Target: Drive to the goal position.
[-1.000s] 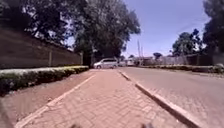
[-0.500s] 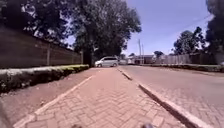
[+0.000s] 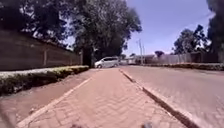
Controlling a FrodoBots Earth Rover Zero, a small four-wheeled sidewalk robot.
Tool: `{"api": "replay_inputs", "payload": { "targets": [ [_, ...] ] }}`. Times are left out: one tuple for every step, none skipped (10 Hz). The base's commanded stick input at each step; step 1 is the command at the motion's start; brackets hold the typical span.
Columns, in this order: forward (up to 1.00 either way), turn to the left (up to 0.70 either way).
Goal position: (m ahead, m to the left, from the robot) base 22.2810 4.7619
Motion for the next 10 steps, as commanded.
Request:
{"api": "replay_inputs", "payload": {
  "targets": [
    [0.70,0.00],
    [0.70,0.00],
    [0.70,0.00],
    [0.70,0.00],
    [0.70,0.00],
    [0.70,0.00],
    [0.70,0.00],
    [0.70,0.00],
    [0.70,0.00],
    [0.70,0.00]
  ]
}}
